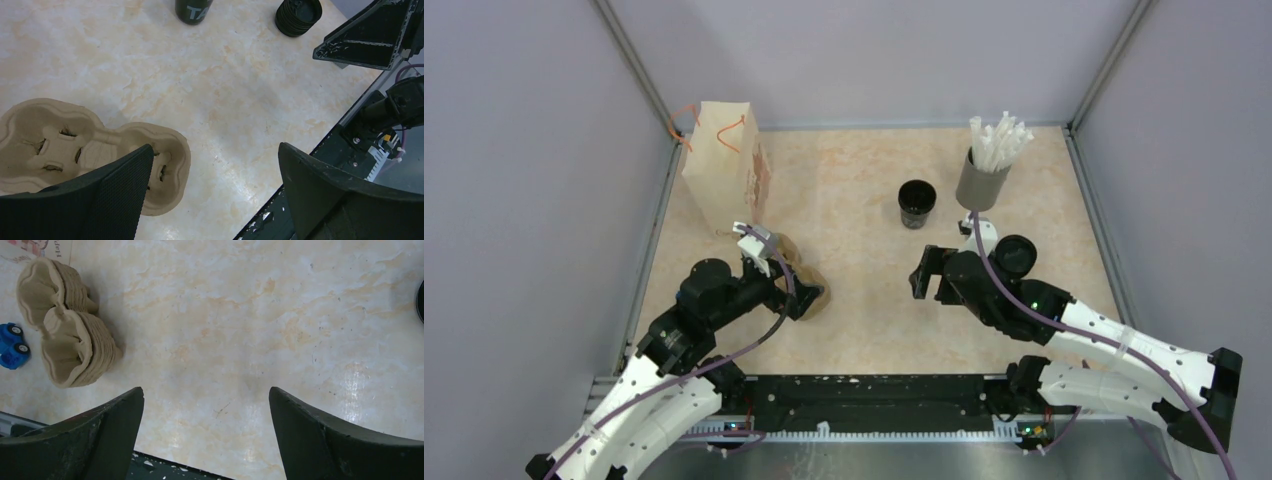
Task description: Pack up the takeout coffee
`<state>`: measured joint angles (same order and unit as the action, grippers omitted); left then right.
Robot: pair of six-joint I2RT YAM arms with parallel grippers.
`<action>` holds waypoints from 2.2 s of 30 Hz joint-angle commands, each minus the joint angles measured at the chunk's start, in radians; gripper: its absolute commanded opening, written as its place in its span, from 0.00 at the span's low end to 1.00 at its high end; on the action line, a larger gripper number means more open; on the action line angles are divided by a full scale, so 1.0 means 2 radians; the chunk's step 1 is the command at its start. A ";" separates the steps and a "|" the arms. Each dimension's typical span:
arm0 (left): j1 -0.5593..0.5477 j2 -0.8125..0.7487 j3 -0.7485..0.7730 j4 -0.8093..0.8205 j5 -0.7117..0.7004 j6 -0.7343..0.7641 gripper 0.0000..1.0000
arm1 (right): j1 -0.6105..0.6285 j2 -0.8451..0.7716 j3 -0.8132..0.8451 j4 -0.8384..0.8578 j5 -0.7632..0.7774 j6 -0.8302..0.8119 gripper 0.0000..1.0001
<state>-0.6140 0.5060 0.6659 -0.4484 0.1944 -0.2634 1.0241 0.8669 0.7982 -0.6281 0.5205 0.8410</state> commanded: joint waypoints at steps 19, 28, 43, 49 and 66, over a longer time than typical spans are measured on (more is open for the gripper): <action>0.002 -0.018 0.004 0.016 -0.010 -0.002 0.99 | -0.150 0.235 0.195 0.061 0.074 -0.131 0.71; 0.002 -0.018 0.004 0.016 -0.012 -0.003 0.99 | -0.225 0.372 0.311 0.056 0.004 -0.181 0.43; 0.002 -0.017 0.003 0.017 -0.010 -0.003 0.99 | -0.242 0.488 0.398 0.013 0.054 -0.239 0.29; 0.002 -0.017 0.003 0.017 -0.010 -0.003 0.99 | -0.247 0.507 0.405 0.015 0.039 -0.238 0.20; 0.002 -0.013 0.002 0.017 -0.012 -0.003 0.99 | -0.251 0.509 0.394 0.031 0.048 -0.251 0.12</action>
<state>-0.6140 0.4736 0.6659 -0.4484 0.1745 -0.2638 0.5335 1.9133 1.5780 -0.6121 0.5991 0.3641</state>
